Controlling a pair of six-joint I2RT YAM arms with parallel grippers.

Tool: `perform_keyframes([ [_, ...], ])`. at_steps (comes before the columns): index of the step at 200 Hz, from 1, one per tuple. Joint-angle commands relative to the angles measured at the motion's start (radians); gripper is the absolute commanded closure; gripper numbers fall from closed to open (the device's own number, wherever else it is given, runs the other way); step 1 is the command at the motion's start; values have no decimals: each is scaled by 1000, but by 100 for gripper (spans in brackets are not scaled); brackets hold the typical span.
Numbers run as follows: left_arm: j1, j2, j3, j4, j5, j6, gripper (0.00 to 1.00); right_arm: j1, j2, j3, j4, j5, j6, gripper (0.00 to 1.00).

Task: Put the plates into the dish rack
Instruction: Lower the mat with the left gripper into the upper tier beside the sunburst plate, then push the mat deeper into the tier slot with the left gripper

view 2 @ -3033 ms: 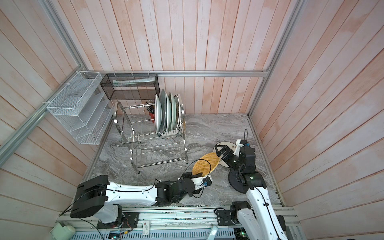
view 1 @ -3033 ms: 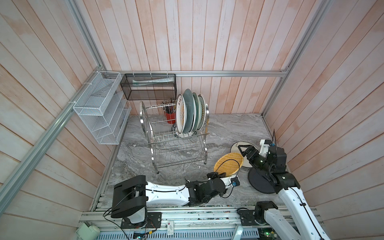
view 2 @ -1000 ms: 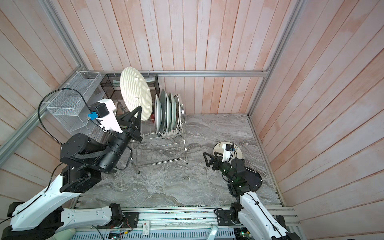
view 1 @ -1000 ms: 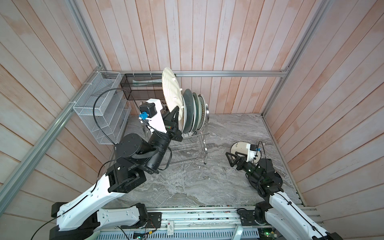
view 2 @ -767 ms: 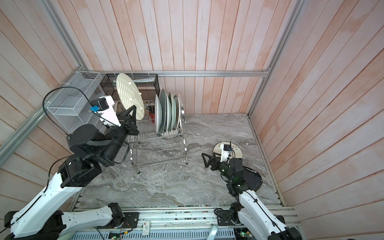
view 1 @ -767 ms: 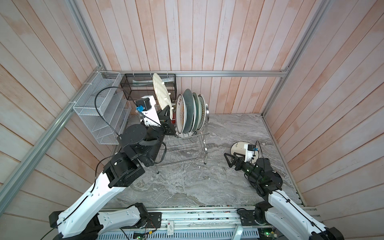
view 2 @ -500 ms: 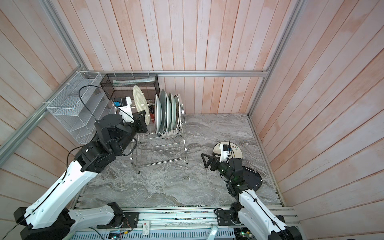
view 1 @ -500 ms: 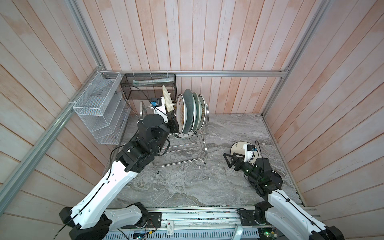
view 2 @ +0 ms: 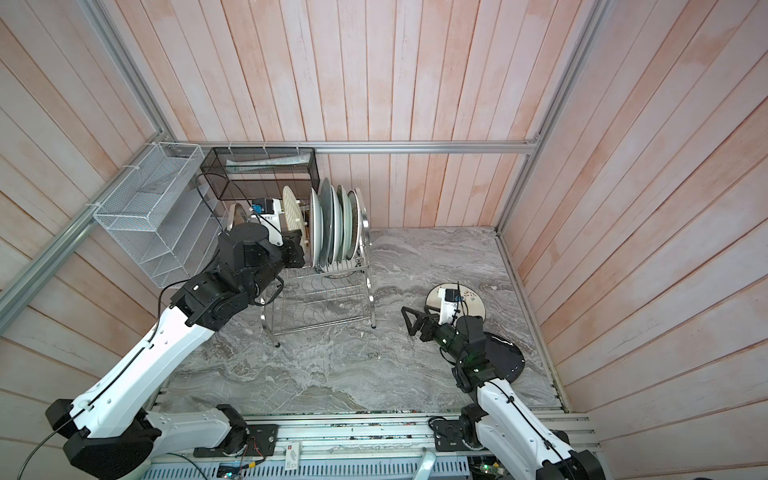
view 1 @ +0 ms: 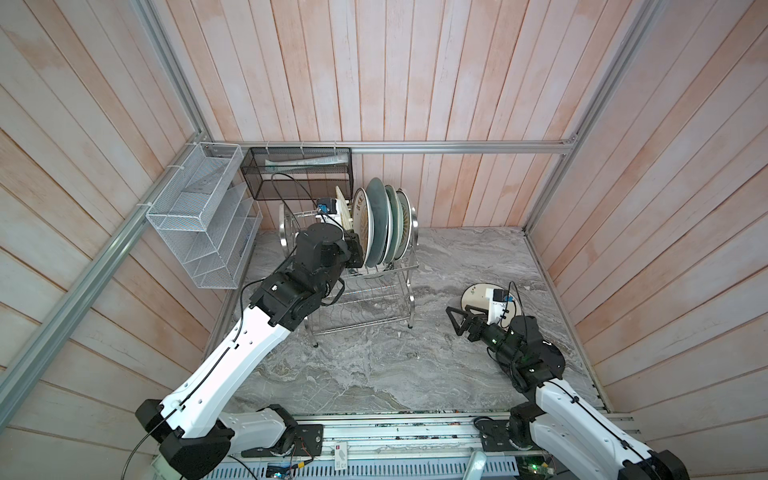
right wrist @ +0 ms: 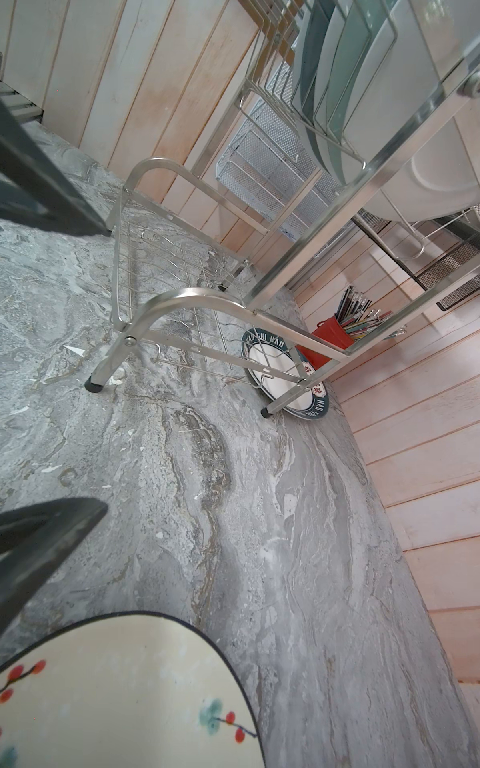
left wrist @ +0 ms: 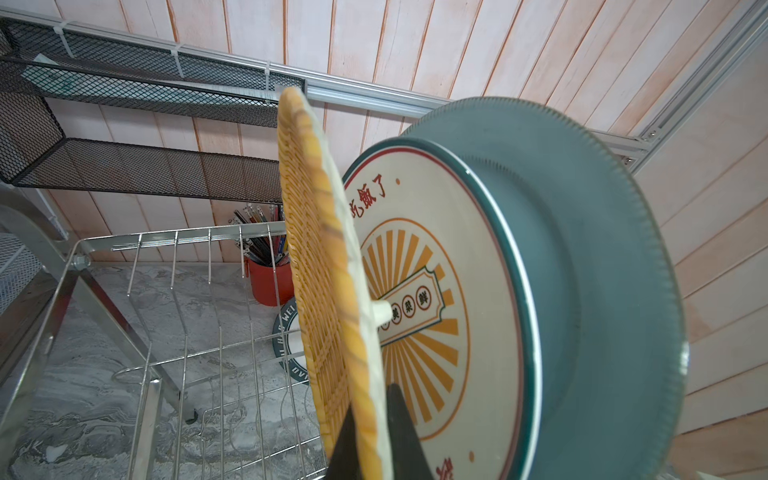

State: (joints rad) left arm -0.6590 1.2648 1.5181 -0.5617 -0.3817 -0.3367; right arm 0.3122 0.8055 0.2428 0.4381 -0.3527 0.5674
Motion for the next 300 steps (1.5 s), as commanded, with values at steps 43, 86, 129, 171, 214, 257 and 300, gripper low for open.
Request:
perform_keyframes([
  [43, 12, 27, -37, 32, -28, 20, 100, 10, 4, 11, 20, 11, -18, 2],
  [86, 15, 42, -62, 40, -31, 44, 100, 11, 7, 13, 18, 11, -18, 2],
  [129, 15, 65, -49, 8, -52, 89, 100, 11, 10, 14, 17, 9, -18, 2],
  [171, 15, 67, -36, -27, -51, 112, 100, 13, 16, 15, 17, 7, -18, 2],
  [214, 24, 42, -61, -3, -49, 107, 100, 14, 24, 17, 18, 6, -18, 2],
  [257, 36, 2, -83, 16, 3, 68, 100, 14, 26, 18, 18, 7, -20, 2],
  [300, 38, -13, -90, 10, 54, 45, 100, 17, 28, 20, 18, 4, -20, 2],
])
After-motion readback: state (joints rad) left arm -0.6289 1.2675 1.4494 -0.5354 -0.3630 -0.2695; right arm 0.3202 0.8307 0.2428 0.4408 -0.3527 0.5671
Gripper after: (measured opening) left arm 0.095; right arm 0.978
